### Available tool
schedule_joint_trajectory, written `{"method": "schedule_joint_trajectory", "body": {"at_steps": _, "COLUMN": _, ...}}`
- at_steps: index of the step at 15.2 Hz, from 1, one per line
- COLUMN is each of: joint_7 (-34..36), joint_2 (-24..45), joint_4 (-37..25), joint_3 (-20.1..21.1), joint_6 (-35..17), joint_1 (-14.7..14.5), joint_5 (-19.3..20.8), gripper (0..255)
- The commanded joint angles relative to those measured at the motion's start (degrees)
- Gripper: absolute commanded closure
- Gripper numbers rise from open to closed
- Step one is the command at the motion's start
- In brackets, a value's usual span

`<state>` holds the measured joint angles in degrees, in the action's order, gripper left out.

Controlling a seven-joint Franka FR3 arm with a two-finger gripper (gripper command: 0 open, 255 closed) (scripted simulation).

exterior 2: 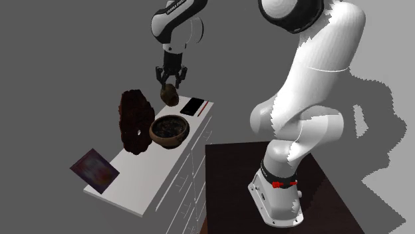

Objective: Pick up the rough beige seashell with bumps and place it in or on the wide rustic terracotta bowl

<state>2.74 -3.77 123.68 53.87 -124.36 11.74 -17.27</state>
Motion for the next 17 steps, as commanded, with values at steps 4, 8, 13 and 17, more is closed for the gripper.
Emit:
{"method": "schedule_joint_trajectory", "body": {"at_steps": 4, "joint_7": 0.00, "joint_2": -9.37, "joint_4": 4.77, "joint_3": 0.52, "joint_6": 1.30, "joint_1": -4.12, "joint_5": -8.67, "gripper": 255}}
{"method": "schedule_joint_trajectory", "body": {"at_steps": 8, "joint_7": 0.68, "joint_2": -10.81, "joint_4": 7.43, "joint_3": 1.51, "joint_6": -0.68, "joint_1": -5.79, "joint_5": -10.69, "gripper": 255}}
{"method": "schedule_joint_trajectory", "body": {"at_steps": 13, "joint_7": 1.23, "joint_2": -7.82, "joint_4": 9.57, "joint_3": 3.53, "joint_6": -5.34, "joint_1": -4.99, "joint_5": -9.42, "gripper": 255}}
{"method": "schedule_joint_trajectory", "body": {"at_steps": 17, "joint_7": 2.18, "joint_2": -4.83, "joint_4": 11.11, "joint_3": 5.23, "joint_6": -9.28, "joint_1": -4.18, "joint_5": -7.64, "gripper": 255}}
